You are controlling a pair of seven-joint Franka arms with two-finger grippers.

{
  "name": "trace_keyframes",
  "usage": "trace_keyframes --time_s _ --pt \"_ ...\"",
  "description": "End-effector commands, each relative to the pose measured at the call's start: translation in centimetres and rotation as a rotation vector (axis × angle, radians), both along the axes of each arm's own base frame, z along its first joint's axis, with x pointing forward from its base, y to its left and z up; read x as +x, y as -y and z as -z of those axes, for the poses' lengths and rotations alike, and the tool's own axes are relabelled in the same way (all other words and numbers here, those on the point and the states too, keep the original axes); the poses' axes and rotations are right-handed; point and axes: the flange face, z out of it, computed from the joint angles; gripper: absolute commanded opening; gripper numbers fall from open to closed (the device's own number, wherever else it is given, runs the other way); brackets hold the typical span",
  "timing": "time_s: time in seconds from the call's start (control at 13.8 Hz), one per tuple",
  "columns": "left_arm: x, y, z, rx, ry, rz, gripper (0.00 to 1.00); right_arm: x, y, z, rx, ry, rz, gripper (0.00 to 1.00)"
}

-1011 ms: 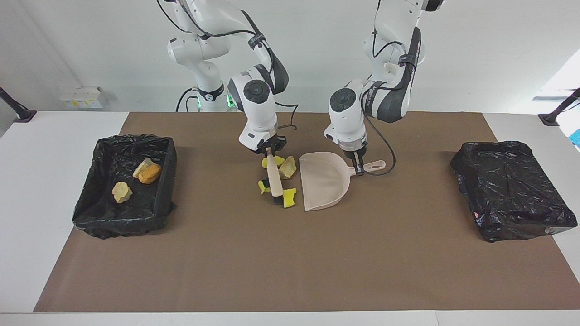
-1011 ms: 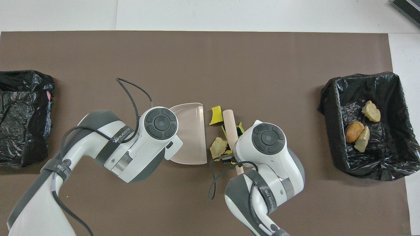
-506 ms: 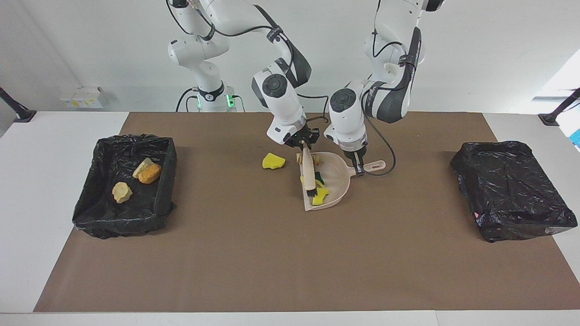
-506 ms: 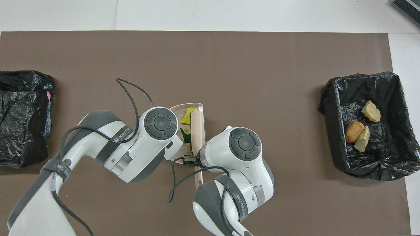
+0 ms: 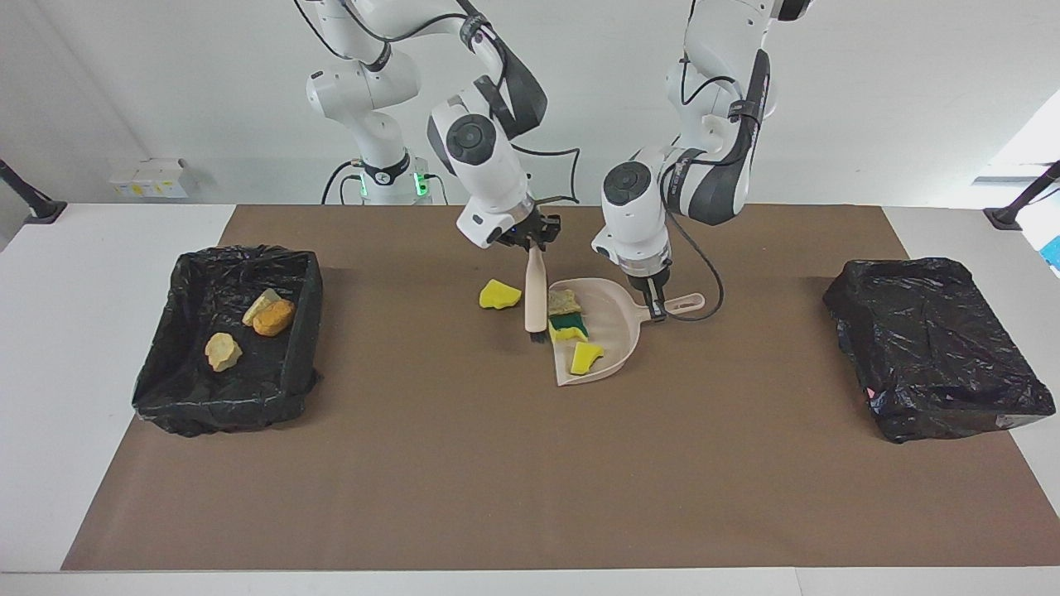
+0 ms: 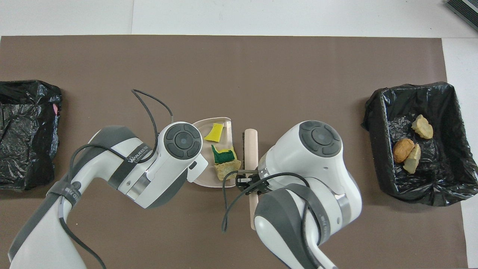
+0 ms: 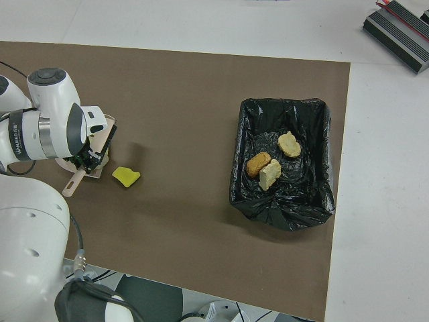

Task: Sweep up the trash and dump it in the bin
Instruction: 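Sweep the sponges and bread into the dustpan with the right gripper's brush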

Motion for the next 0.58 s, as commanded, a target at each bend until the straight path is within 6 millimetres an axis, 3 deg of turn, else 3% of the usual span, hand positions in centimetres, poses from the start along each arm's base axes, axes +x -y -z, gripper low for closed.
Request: trace_keyframes --time_s 0.0,0.22,0.43,0.51 --pt "-0.9 -0.4 0.2 0.003 0.025 0.007 0.0 -2.7 3.9 0.5 -0.118 -0.03 0.01 0.0" --pt "-1.1 -0.5 0.4 0.006 0.021 0.007 0.0 -7.5 7.6 3.1 -0.183 -0.042 0.038 0.0" --pt "-2.2 -0.6 0.6 0.038 0.041 0.056 0.0 -12.6 9.4 5.4 -0.209 0.019 0.086 0.0" --pt "-2.3 -0.7 0.7 0.039 0.041 0.06 0.0 -13.3 9.2 6.8 -0.211 0.026 0.098 0.0"
